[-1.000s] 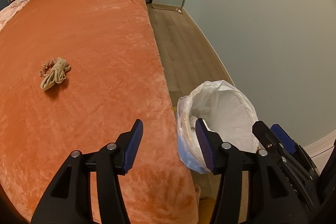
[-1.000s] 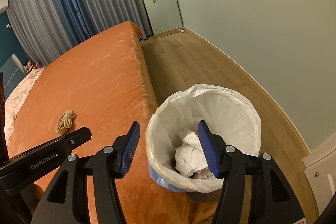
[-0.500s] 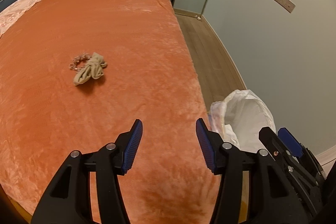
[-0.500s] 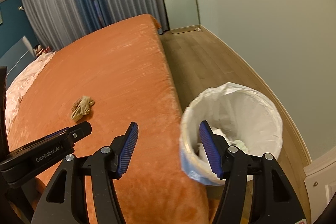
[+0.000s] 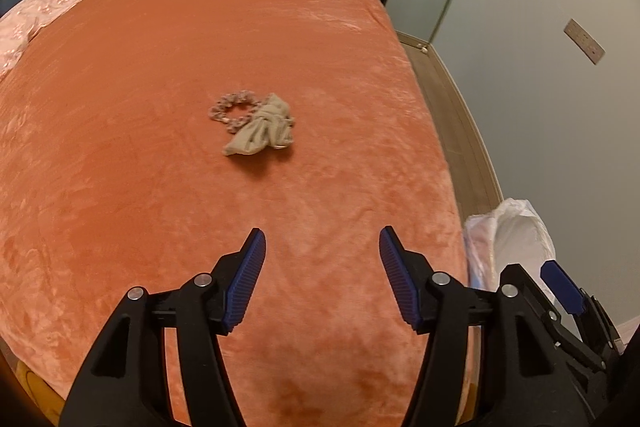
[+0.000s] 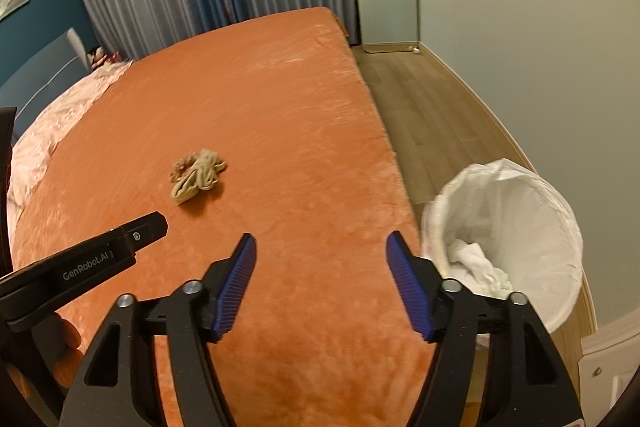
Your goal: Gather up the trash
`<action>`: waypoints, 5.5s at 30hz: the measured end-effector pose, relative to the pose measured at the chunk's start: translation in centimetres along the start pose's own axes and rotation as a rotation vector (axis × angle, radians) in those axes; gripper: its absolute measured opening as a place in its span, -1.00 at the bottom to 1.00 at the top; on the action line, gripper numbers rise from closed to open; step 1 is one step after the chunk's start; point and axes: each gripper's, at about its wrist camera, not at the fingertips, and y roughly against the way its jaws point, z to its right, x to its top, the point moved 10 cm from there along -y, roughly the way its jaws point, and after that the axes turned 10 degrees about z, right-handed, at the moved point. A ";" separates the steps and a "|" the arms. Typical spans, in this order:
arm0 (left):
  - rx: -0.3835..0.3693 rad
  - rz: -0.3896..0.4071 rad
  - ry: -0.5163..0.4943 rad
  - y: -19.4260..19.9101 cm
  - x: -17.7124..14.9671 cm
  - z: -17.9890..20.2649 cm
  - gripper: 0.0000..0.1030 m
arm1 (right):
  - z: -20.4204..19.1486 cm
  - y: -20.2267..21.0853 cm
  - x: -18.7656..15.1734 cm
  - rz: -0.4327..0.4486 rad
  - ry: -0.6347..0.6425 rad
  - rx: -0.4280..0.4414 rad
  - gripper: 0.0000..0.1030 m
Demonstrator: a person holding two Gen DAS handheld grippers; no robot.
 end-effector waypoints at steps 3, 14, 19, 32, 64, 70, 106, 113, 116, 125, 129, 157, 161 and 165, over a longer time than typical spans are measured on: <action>0.031 -0.004 0.021 -0.6 0.2 -2.6 0.12 | -2.3 -1.4 -0.1 -0.016 0.028 0.020 0.32; 0.146 -0.021 0.084 -6.1 4.3 -12.3 0.31 | -10.5 -10.3 0.5 -0.096 0.043 0.100 0.32; 0.163 -0.038 0.115 -11.0 7.7 -15.3 0.35 | -14.0 -15.4 1.1 -0.129 0.016 0.125 0.33; 0.091 -0.148 0.112 -23.0 9.6 -15.7 0.20 | -17.6 -26.2 -0.8 -0.232 0.001 0.138 0.33; -0.063 -0.104 -0.072 -6.6 3.0 0.6 -0.83 | -5.1 -9.7 -2.3 -0.155 -0.114 0.121 -0.38; -0.116 -0.062 -0.130 -2.2 2.3 7.0 -0.83 | -0.1 -4.4 -0.8 -0.068 -0.156 0.083 -0.38; -0.321 -0.062 -0.366 1.8 -4.2 33.7 -0.49 | 21.5 6.2 1.3 0.110 -0.335 -0.178 -0.38; -0.285 -0.048 -0.360 1.1 -3.8 32.7 -0.28 | 21.6 5.7 1.6 0.102 -0.334 -0.179 -0.38; -0.268 -0.042 -0.366 0.9 -3.7 32.1 -0.28 | 21.8 5.7 1.5 0.098 -0.332 -0.177 -0.38; -0.226 -0.023 -0.372 0.5 -3.0 30.0 -0.19 | 21.6 5.2 1.7 0.089 -0.293 -0.166 -0.37; -0.217 -0.015 -0.369 0.4 -2.7 29.1 -0.16 | 21.5 4.7 2.0 0.084 -0.274 -0.163 -0.37; -0.132 0.017 -0.366 -0.2 -2.0 24.7 0.13 | 18.8 4.5 3.3 0.061 -0.127 -0.197 0.10; -0.117 0.022 -0.366 0.0 -2.2 24.0 0.25 | 18.4 5.1 3.4 0.060 -0.101 -0.207 0.25; -0.099 0.031 -0.375 0.5 -2.6 23.1 0.31 | 18.0 5.9 3.2 0.061 -0.078 -0.211 0.37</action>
